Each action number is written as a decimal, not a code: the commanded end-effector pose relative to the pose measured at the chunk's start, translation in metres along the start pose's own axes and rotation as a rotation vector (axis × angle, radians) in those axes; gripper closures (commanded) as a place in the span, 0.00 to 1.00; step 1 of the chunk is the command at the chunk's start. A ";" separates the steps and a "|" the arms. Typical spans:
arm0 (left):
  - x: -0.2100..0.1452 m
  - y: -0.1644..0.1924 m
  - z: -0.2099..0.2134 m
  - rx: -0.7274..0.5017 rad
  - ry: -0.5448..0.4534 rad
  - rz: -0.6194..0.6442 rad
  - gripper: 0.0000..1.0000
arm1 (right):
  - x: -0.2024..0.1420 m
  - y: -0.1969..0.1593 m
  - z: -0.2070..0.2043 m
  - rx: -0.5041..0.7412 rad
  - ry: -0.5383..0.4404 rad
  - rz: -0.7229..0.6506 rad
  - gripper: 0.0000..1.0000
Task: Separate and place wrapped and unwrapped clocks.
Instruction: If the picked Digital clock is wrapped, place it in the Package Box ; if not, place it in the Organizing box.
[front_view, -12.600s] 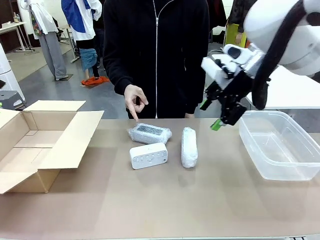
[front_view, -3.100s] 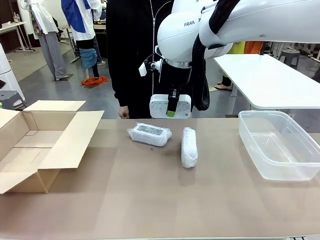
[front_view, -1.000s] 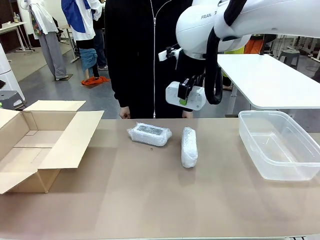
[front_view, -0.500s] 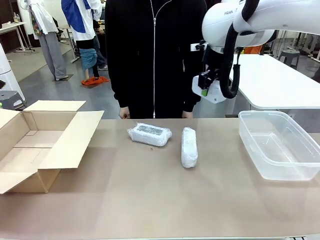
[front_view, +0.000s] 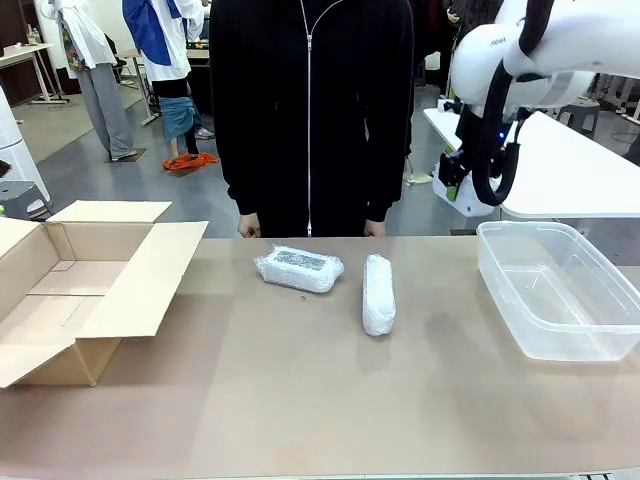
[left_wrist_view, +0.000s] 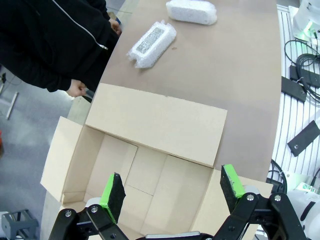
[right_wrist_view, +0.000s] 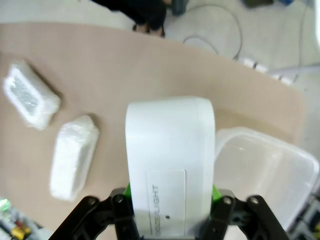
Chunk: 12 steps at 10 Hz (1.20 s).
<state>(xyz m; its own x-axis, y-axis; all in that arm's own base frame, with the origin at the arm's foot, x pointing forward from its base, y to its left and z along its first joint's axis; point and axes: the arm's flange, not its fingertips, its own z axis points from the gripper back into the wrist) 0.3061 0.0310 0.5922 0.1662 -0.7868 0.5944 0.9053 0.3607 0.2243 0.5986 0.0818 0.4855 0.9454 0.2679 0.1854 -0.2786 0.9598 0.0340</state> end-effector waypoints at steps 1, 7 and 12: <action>-0.002 0.001 0.001 -0.012 -0.013 -0.016 0.00 | -0.032 -0.027 -0.002 0.018 -0.026 -0.097 0.48; -0.002 0.001 0.001 -0.012 -0.013 -0.016 0.00 | -0.089 -0.110 -0.022 0.004 0.022 -0.260 0.48; -0.002 0.001 0.001 -0.012 -0.013 -0.016 0.00 | -0.123 -0.106 -0.047 0.031 0.011 -0.267 0.48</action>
<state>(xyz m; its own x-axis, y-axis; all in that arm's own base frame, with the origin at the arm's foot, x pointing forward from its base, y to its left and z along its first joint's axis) 0.3061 0.0311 0.5922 0.1659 -0.7874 0.5937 0.9054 0.3603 0.2248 0.5278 -0.0520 0.4220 0.9919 0.0019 0.1266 -0.0117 0.9970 0.0766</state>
